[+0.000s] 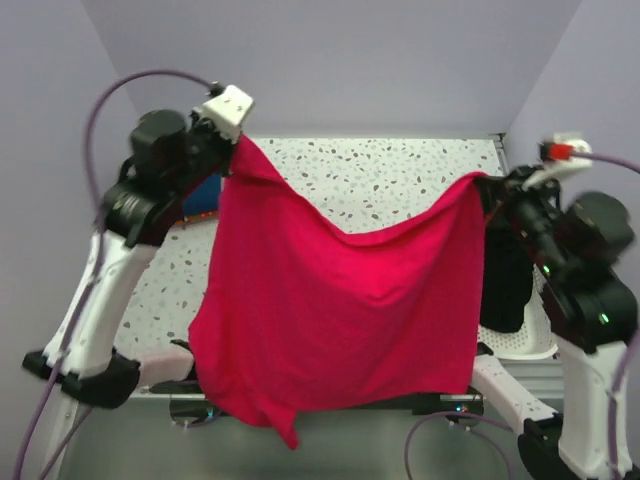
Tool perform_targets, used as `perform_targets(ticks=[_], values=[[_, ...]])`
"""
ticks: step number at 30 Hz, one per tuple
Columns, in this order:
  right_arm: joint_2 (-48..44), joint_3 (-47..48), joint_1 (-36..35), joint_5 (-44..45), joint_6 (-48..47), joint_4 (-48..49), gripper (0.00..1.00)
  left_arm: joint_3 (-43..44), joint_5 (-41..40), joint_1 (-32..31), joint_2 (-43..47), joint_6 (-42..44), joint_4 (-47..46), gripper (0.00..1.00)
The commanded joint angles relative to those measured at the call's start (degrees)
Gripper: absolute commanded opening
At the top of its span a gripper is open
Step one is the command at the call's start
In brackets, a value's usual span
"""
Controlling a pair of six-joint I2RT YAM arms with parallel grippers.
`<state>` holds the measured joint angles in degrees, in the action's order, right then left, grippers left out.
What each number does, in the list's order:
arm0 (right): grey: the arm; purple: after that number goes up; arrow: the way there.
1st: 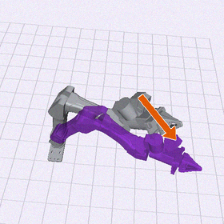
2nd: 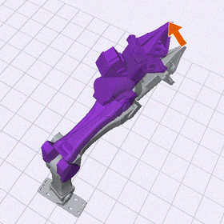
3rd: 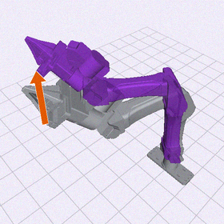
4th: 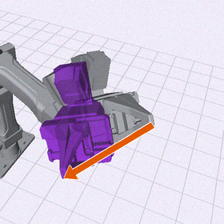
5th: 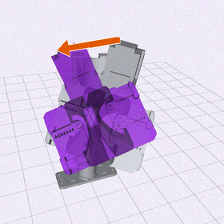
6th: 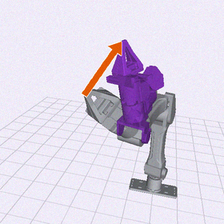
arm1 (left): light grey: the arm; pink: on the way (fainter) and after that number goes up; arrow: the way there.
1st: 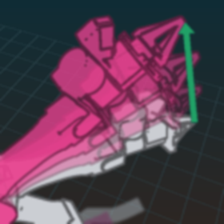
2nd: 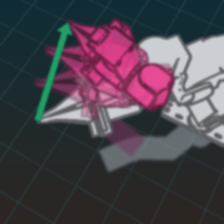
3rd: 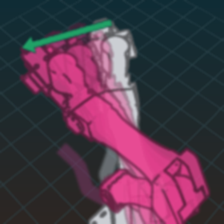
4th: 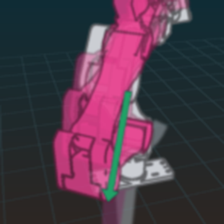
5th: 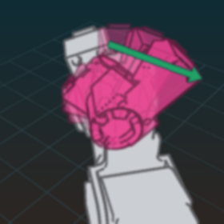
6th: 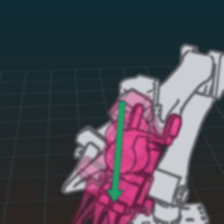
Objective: Fold and stack the t-shirts
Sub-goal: Flatten the tshirt out
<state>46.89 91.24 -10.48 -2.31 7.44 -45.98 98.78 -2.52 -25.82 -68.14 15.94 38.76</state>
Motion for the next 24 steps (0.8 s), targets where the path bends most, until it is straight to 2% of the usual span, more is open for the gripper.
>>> perform_targets(ticks=[1,2,3,4,5,6,7,8,9,10,11,12,13,14,15,16,17,20,24], values=[[10.6,-7.9,0.1,3.9,-0.5,15.0,0.0,-0.5,0.1,4.5,-12.1,2.7,-7.2,0.0],[18.2,-9.6,0.2,4.2,-0.7,20.3,0.0,0.6,2.1,6.9,-15.9,2.9,-9.9,0.0],[22.3,-9.2,0.8,4.3,-0.7,22.6,0.0,6.5,2.3,9.0,-25.1,2.8,-10.6,0.0],[27.8,-7.9,0.8,4.6,-0.2,24.3,0.0,11.6,3.3,10.0,-30.6,2.6,-10.9,0.0],[32.9,-3.1,2.5,3.0,0.6,26.5,0.0,18.3,0.6,10.5,-36.6,1.9,-9.4,0.0],[43.7,0.5,3.7,2.5,1.9,26.8,0.0,26.7,0.9,11.3,-49.2,0.2,-7.1,0.0],[48.6,4.2,4.6,1.2,3.4,26.9,0.08,45.9,0.9,12.6,-55.7,-1.2,-5.0,0.04],[53.4,14.1,6.2,0.6,4.0,23.1,0.24,54.3,-0.9,13.1,-61.4,-2.4,-3.4,0.59],[62.6,19.5,6.7,0.5,4.2,19.6,0.57,59.3,-1.0,13.3,-67.0,-3.1,-4.0,0.99],[65.7,24.7,6.9,1.2,4.4,15.8,0.69,55.2,-0.6,13.3,-66.0,-3.3,-6.2,1.0],[67.6,30.9,6.9,1.7,4.1,11.0,0.75,47.8,-0.1,13.3,-63.1,-3.5,-14.6,1.0],[67.7,30.4,6.9,1.4,4.0,11.3,0.79,38.6,0.7,13.3,-54.0,-3.8,-20.1,1.0],[64.2,27.6,7.0,1.2,4.6,13.4,0.85,23.0,1.1,13.3,-49.6,-4.0,-25.0,1.0],[61.7,19.1,7.0,1.2,5.2,19.9,0.91,18.1,1.6,13.3,-46.2,-4.3,-30.2,1.0],[59.2,14.9,6.9,0.8,5.7,22.4,0.99,15.1,1.6,13.3,-42.0,-5.2,-30.4,1.0],[54.8,11.5,6.9,0.5,6.4,24.1,0.99,12.8,1.6,13.3,-41.1,-5.4,-29.3,1.0],[53.1,6.5,6.8,-0.1,6.7,25.8,0.99,12.2,2.6,13.3,-40.4,-5.8,-26.1,1.0],[48.3,-0.5,6.5,-4.1,8.2,26.5,0.98,7.9,7.3,13.2,-38.6,-7.2,-22.3,1.0],[45.3,-8.1,5.4,-8.9,9.6,28.0,0.93,-3.2,10.9,13.1,-33.4,-11.0,-26.0,1.0]])
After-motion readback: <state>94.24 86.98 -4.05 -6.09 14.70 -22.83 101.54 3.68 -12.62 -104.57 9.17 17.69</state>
